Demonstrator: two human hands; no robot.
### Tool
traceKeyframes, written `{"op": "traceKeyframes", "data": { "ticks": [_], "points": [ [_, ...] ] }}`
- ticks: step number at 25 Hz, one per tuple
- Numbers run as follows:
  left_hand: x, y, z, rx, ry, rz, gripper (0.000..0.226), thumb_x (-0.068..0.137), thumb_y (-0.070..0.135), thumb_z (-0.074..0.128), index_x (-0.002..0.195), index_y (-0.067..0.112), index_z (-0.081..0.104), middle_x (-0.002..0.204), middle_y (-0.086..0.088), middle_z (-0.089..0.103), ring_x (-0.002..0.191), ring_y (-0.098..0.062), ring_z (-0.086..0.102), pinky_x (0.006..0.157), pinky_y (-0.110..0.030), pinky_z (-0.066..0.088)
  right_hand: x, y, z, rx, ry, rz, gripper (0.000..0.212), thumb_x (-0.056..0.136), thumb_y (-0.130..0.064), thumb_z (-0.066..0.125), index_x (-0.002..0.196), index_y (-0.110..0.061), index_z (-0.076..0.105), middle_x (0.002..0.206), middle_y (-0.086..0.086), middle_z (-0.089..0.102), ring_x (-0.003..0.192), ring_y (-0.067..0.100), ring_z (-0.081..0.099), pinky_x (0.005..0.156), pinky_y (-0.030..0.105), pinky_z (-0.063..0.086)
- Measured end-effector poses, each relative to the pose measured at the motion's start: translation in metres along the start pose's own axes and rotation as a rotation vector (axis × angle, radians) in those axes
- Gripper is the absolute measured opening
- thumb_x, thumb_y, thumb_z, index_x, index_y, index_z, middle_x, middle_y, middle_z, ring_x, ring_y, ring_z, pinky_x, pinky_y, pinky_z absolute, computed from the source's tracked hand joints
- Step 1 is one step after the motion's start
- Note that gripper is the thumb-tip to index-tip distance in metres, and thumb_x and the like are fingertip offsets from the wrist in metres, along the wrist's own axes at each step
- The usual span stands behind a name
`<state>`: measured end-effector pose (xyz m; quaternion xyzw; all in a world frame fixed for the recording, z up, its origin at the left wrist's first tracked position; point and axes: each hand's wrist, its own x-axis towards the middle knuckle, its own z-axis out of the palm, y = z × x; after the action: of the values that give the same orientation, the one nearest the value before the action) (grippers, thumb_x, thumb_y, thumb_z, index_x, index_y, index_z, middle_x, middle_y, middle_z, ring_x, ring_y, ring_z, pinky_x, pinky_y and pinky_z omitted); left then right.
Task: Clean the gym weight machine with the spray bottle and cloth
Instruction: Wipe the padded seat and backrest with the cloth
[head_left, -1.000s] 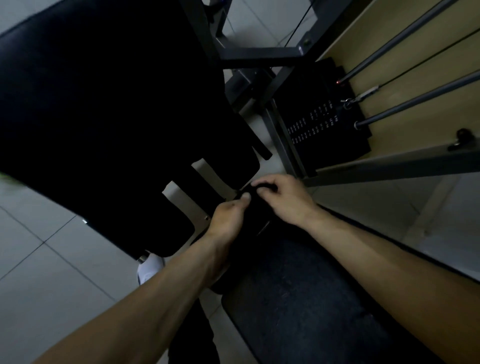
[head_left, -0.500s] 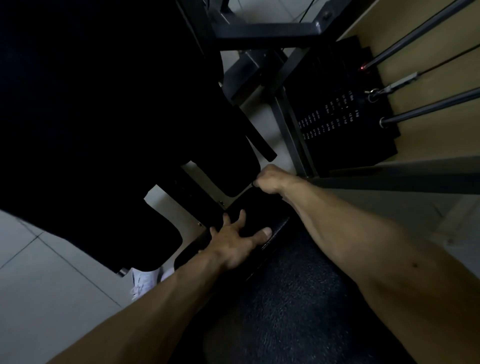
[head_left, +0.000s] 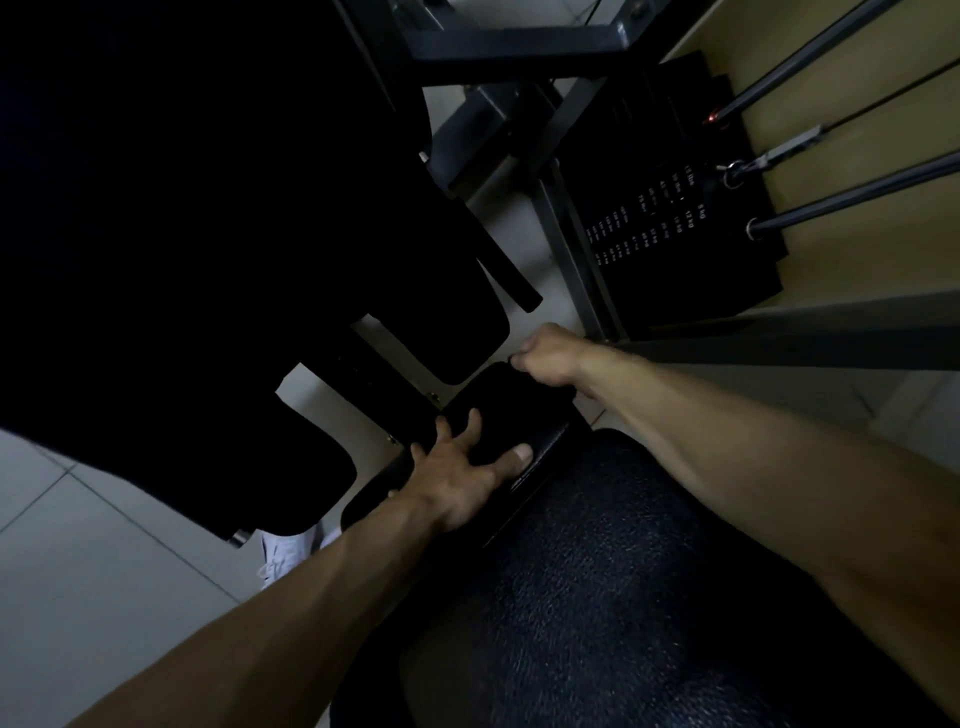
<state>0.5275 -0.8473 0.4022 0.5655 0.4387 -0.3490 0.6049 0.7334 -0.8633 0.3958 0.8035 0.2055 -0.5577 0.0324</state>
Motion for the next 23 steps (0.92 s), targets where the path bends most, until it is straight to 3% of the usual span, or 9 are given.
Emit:
{"op": "traceKeyframes", "data": {
  "ticks": [2,3,5,7,10,13,18,21,23],
  "points": [
    [-0.001,0.0,0.001,-0.005,0.002,0.009,0.099,0.074,0.09,0.051,0.156,0.055,0.007,0.169,0.009,-0.014,0.153,-0.034,-0.019,0.12,-0.069,-0.001,0.005,-0.001,0.001,0.024,-0.05,-0.019,0.021,0.102,-0.023,0.06,0.111,-0.006,0.068,0.103,0.006,0.068,0.097,0.023,0.064,0.077,0.026,0.049],
    [-0.002,0.0,0.001,-0.01,0.003,0.008,0.1,0.074,0.091,0.051,0.156,0.055,0.007,0.169,0.009,-0.014,0.153,-0.035,-0.019,0.12,-0.069,-0.001,-0.005,0.002,-0.006,-0.016,-0.059,-0.03,0.02,0.103,-0.025,0.059,0.109,-0.008,0.069,0.1,0.003,0.066,0.095,0.022,0.063,0.075,0.026,0.047],
    [-0.002,0.0,0.0,-0.001,0.009,0.014,0.101,0.073,0.092,0.05,0.156,0.054,0.008,0.169,0.008,-0.013,0.153,-0.036,-0.018,0.12,-0.07,0.0,-0.033,0.015,-0.023,-0.107,-0.084,-0.048,0.023,0.103,-0.03,0.061,0.085,-0.019,0.069,0.08,-0.005,0.062,0.079,0.014,0.059,0.065,0.025,0.041],
    [-0.003,0.001,-0.001,-0.004,0.002,0.016,0.101,0.073,0.092,0.05,0.157,0.054,0.007,0.169,0.007,-0.013,0.153,-0.037,-0.018,0.119,-0.07,0.0,-0.064,0.03,-0.036,-0.171,-0.097,-0.057,0.03,0.102,-0.032,0.062,0.077,-0.02,0.071,0.072,-0.007,0.063,0.07,0.01,0.059,0.065,0.027,0.043],
    [-0.004,0.005,-0.001,0.001,0.0,0.01,0.1,0.076,0.088,0.051,0.158,0.051,0.007,0.169,0.004,-0.014,0.152,-0.04,-0.018,0.12,-0.068,-0.001,-0.059,0.023,-0.025,-0.167,-0.001,-0.035,0.028,0.102,-0.029,0.06,0.092,-0.008,0.076,0.079,0.005,0.07,0.077,0.019,0.068,0.07,0.03,0.05],
    [-0.007,0.005,-0.003,-0.023,-0.01,0.011,0.1,0.078,0.085,0.053,0.159,0.048,0.008,0.169,0.003,-0.014,0.152,-0.041,-0.018,0.123,-0.062,-0.004,-0.021,-0.004,0.007,-0.133,0.11,-0.017,0.021,0.101,-0.027,0.058,0.098,-0.013,0.073,0.103,0.009,0.074,0.098,0.029,0.07,0.083,0.032,0.056],
    [-0.011,0.003,-0.013,-0.017,-0.041,0.052,0.09,0.088,0.071,0.059,0.16,0.044,0.012,0.17,0.002,-0.009,0.154,-0.039,-0.011,0.125,-0.048,0.0,-0.074,-0.008,0.015,-0.683,0.269,-0.251,0.026,0.103,-0.021,0.057,0.125,-0.02,0.071,0.113,0.008,0.071,0.101,0.03,0.067,0.083,0.038,0.057],
    [-0.012,-0.009,-0.026,-0.117,-0.041,0.101,0.075,0.095,0.049,0.064,0.159,0.037,0.028,0.169,-0.001,0.015,0.155,-0.029,0.017,0.125,-0.034,0.016,-0.104,-0.006,0.024,-0.632,0.404,-0.502,0.032,0.1,-0.018,0.059,0.132,-0.018,0.061,0.121,0.009,0.067,0.101,0.032,0.067,0.077,0.044,0.058],
    [-0.019,-0.029,-0.038,-0.264,0.03,0.098,0.059,0.099,0.034,0.064,0.154,0.027,0.043,0.151,-0.001,0.049,0.135,-0.019,0.05,0.107,-0.021,0.036,-0.088,-0.008,0.037,-0.498,0.454,-0.507,0.038,0.099,-0.023,0.062,0.136,-0.018,0.059,0.146,0.006,0.053,0.118,0.029,0.062,0.09,0.045,0.057]
  ]
}}
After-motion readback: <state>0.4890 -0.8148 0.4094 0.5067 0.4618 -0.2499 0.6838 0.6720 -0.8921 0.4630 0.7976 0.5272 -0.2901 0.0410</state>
